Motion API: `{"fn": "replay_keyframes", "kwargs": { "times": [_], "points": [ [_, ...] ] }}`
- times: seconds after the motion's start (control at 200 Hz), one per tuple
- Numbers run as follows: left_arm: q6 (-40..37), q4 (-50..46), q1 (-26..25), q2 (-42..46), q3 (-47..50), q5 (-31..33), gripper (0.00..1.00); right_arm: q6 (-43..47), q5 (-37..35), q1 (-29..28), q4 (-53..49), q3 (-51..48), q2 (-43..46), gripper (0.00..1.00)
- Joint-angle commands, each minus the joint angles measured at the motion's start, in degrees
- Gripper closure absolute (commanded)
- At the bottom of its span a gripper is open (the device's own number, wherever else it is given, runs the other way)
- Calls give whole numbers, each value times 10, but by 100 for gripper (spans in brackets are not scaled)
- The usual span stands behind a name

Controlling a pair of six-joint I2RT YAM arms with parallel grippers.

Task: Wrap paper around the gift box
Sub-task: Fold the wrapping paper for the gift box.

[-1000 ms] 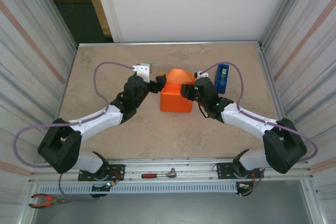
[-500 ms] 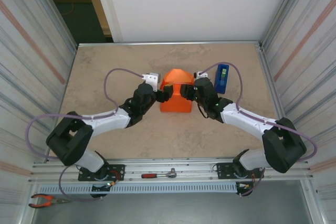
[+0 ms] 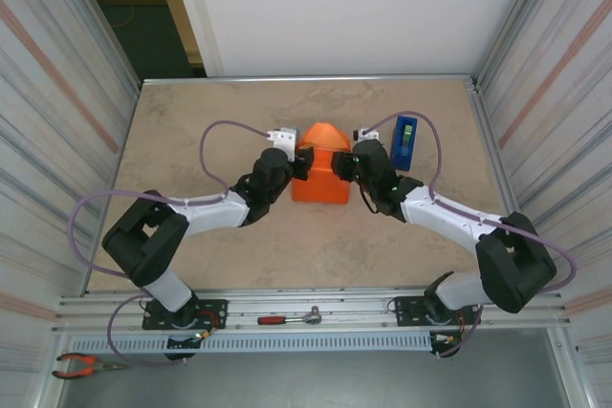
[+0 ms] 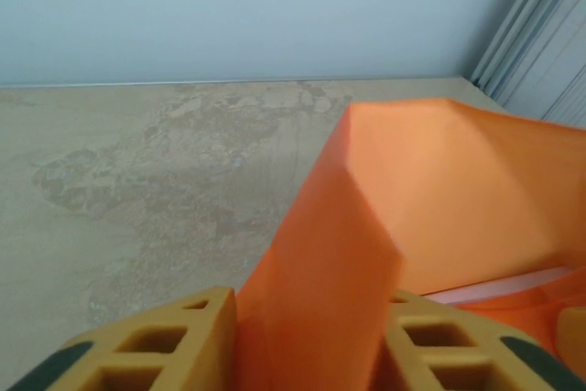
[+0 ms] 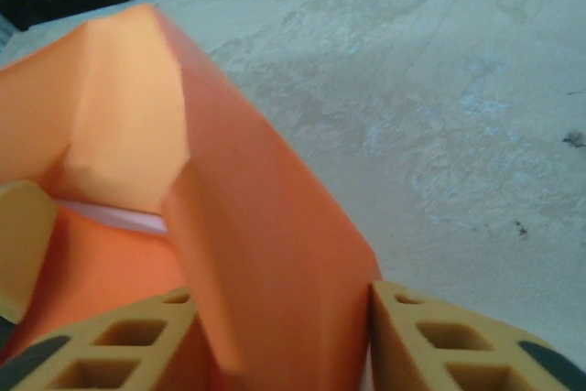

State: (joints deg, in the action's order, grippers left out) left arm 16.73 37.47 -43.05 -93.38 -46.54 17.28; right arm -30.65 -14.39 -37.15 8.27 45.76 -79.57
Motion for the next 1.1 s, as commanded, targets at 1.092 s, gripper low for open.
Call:
{"fn": "replay_keyframes", "kwargs": {
  "times": [1.092],
  "points": [
    [-21,0,-7,50,27,-6,100,-30,-18,-58,-26,-14,19,100]
  ]
}}
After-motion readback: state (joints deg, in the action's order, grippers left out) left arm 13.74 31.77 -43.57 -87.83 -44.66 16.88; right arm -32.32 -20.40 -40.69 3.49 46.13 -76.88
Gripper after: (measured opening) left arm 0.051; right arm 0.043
